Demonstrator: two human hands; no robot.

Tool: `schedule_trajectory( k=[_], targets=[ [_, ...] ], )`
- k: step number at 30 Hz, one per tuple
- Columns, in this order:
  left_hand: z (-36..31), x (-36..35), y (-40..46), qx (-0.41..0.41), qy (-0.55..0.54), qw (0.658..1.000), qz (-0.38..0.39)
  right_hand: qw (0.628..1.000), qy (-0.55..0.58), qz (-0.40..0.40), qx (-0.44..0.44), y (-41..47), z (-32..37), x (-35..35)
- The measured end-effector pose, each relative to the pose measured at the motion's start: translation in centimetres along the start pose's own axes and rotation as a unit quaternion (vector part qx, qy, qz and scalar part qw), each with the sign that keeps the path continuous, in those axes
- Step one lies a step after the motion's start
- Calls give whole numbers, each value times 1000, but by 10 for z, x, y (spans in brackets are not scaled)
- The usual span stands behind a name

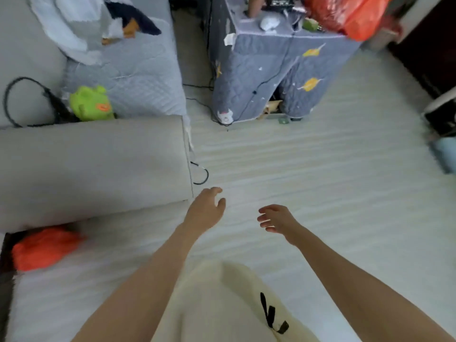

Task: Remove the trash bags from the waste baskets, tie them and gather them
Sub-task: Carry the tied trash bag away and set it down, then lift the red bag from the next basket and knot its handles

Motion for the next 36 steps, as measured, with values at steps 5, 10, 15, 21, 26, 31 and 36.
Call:
schedule_trajectory(
  k=[5, 10, 15, 21, 26, 31, 36],
  targets=[
    [-128, -77, 18, -82, 110, 988, 68, 987, 107, -118, -17, -4, -44, 122],
    [-260, -153, 88, -145, 230, 955, 120, 959, 181, -216, -38, 47, -67, 251],
    [-383, -196, 165, -180, 254, 940, 140, 948, 190, -253, -45, 110, -60, 368],
    [-579, -246, 258, -229, 255, 929, 140, 938, 182, -293, -32, 203, -11, 548],
    [-705, -286, 322, -259, 275, 916, 140, 933, 186, -309, -18, 264, 9, 668],
    [-860, -341, 415, -280, 259, 918, 112, 928, 178, -328, 1, 367, 19, 824],
    [-1003, -371, 500, -268, 235, 930, 90, 942, 151, -300, 24, 483, 62, 966]
  ],
)
Point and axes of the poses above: each hand's wrist, its own y-axis towards the middle knuckle, its own x-axis out of the back of the hand, z = x × y, the point moved 4 cm from there along y, towards the middle knuckle, and after that the axes turned 14 degrees about x, right-handed, at the moved point
